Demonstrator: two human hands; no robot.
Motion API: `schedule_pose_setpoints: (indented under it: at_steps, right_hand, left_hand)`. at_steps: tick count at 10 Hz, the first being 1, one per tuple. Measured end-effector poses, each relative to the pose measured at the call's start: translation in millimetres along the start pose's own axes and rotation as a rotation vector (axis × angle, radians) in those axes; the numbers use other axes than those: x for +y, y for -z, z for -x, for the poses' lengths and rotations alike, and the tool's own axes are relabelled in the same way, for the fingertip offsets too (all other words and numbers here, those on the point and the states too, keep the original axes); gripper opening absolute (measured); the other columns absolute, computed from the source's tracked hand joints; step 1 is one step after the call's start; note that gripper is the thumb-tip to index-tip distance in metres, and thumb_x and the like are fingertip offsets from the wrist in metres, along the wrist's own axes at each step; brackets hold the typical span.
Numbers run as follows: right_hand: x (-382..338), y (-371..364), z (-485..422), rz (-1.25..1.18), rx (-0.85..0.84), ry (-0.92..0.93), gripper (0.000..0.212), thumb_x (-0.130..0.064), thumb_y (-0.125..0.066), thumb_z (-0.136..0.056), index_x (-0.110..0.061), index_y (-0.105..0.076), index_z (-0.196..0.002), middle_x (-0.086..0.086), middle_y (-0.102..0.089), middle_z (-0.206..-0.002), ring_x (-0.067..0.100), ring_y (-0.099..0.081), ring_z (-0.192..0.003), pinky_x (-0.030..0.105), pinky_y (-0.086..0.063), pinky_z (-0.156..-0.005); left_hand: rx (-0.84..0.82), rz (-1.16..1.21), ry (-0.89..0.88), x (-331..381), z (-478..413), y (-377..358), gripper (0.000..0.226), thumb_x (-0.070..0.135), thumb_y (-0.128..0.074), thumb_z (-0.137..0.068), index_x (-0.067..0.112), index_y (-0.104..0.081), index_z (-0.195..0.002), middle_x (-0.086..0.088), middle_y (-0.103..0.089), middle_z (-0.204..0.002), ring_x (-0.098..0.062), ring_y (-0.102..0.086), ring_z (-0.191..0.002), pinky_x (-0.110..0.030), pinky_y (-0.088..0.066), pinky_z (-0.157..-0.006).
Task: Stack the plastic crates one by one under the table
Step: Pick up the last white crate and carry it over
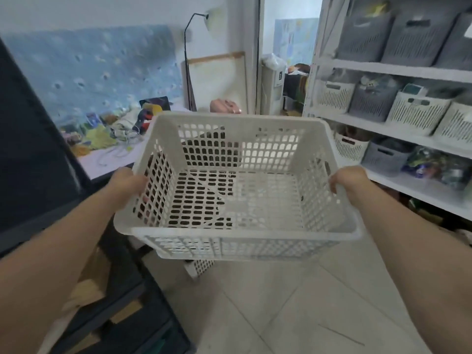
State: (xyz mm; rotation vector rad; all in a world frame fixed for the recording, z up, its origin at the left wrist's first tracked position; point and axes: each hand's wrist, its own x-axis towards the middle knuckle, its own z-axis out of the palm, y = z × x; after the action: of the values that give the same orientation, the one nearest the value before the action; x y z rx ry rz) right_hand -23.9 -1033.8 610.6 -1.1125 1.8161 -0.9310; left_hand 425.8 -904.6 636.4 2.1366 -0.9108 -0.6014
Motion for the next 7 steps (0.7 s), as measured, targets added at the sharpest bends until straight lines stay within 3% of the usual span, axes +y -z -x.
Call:
schedule_pose_setpoints:
  at_steps: [1, 2, 3, 4, 5, 6, 7]
  right_hand:
    - [-52.9, -26.9, -63.3, 0.002, -0.048, 0.078, 0.023, 0.017, -0.058, -0.071, -0.004, -0.05, -0.065, 0.016, -0.055, -0.083, 0.029, -0.054, -0.072, 0.028, -0.046, -0.048]
    - [-105.4, -51.1, -117.4, -0.014, -0.14, 0.122, 0.02, 0.004, -0.054, -0.083, -0.011, -0.049, -0.072, 0.006, -0.045, -0.071, 0.016, -0.043, -0.056, 0.016, -0.042, -0.038]
    - [-160.0, -106.3, -208.7, -0.022, -0.231, 0.235, 0.023, 0.006, -0.054, -0.084, -0.015, -0.048, -0.075, 0.006, -0.046, -0.073, 0.014, -0.045, -0.057, 0.022, -0.045, -0.052]
    - [-212.7, -149.0, -257.4, 0.003, -0.3, 0.277, 0.031, 0.011, -0.055, -0.079, -0.015, -0.045, -0.066, 0.007, -0.046, -0.073, 0.017, -0.045, -0.058, 0.021, -0.042, -0.045]
    - [-263.3, -206.3, -303.8, 0.0, -0.308, 0.333, 0.03, 0.019, -0.055, -0.066, 0.002, -0.057, -0.091, 0.014, -0.052, -0.089, 0.027, -0.051, -0.08, 0.019, -0.036, -0.036]
    - [-294.9, -265.8, -341.4, -0.009, -0.428, 0.33, 0.043, 0.02, -0.055, -0.063, 0.008, -0.055, -0.104, 0.017, -0.053, -0.093, 0.031, -0.055, -0.078, 0.02, -0.042, -0.036]
    - [-323.7, -326.4, -370.8, 0.072, -0.468, 0.337, 0.05, 0.018, -0.06, -0.059, 0.009, -0.051, -0.107, 0.016, -0.055, -0.099, 0.034, -0.058, -0.092, 0.023, -0.051, -0.042]
  left_hand:
    - [0.089, 0.002, -0.017, 39.3, -54.6, 1.3, 0.026, 0.01, -0.056, -0.09, -0.012, -0.055, -0.103, -0.022, -0.062, -0.072, -0.03, -0.06, -0.05, -0.032, -0.051, -0.043]
    - [0.159, 0.046, -0.01, 68.1, -109.7, -4.6, 0.028, 0.012, -0.056, -0.09, -0.009, -0.054, -0.11, -0.027, -0.063, -0.083, -0.037, -0.065, -0.065, -0.039, -0.053, -0.052]
    - [0.271, 0.055, 0.01, 83.5, -154.1, -15.5, 0.029, 0.007, -0.057, -0.088, -0.01, -0.055, -0.111, -0.032, -0.063, -0.092, -0.041, -0.065, -0.075, -0.037, -0.053, -0.053]
    - [0.388, 0.097, 0.038, 94.4, -192.4, -20.9, 0.023, 0.006, -0.057, -0.088, -0.008, -0.059, -0.106, -0.023, -0.059, -0.077, -0.032, -0.059, -0.059, -0.024, -0.045, -0.035]
    - [0.429, 0.122, 0.138, 98.6, -225.7, -21.2, 0.024, 0.008, -0.057, -0.088, -0.009, -0.06, -0.105, -0.026, -0.062, -0.08, -0.038, -0.064, -0.068, -0.034, -0.05, -0.053]
    - [0.46, 0.142, 0.237, 91.4, -260.1, -16.2, 0.025, 0.001, -0.058, -0.084, -0.014, -0.058, -0.104, -0.035, -0.063, -0.091, -0.048, -0.065, -0.081, -0.05, -0.056, -0.067]
    - [0.447, 0.131, 0.293, 78.3, -303.1, -7.3, 0.022, -0.007, -0.059, -0.079, -0.014, -0.058, -0.1, -0.031, -0.06, -0.086, -0.043, -0.063, -0.074, -0.046, -0.056, -0.063]
